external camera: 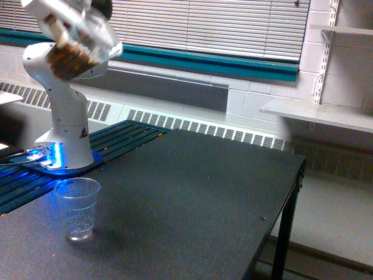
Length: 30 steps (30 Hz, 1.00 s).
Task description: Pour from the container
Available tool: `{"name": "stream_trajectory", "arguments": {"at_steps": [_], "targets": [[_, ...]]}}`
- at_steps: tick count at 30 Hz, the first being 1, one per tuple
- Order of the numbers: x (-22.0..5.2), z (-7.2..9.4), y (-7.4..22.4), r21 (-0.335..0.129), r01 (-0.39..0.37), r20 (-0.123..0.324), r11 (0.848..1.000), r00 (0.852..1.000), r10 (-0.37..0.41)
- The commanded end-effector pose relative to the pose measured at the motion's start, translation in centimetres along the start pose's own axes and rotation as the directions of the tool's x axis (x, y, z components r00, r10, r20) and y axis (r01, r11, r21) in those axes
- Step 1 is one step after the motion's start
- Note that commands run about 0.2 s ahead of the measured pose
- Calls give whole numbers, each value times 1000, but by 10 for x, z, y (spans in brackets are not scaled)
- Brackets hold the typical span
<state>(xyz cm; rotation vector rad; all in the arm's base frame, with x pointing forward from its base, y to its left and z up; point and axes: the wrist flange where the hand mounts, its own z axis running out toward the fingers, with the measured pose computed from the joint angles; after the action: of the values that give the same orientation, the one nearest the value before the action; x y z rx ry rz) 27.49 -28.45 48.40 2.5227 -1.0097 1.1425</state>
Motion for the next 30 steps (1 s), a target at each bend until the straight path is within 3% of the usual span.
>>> {"name": "stream_trajectory", "arguments": {"at_steps": [1,7,12,30], "targets": [[-36,10,11,-5,95,23,996,995,-94],[-77,23,17,2,124,68,992,990,-124],[-97,25,31,-22,141,101,990,985,-138],[-125,15,80,-125,177,152,976,976,-158]]}}
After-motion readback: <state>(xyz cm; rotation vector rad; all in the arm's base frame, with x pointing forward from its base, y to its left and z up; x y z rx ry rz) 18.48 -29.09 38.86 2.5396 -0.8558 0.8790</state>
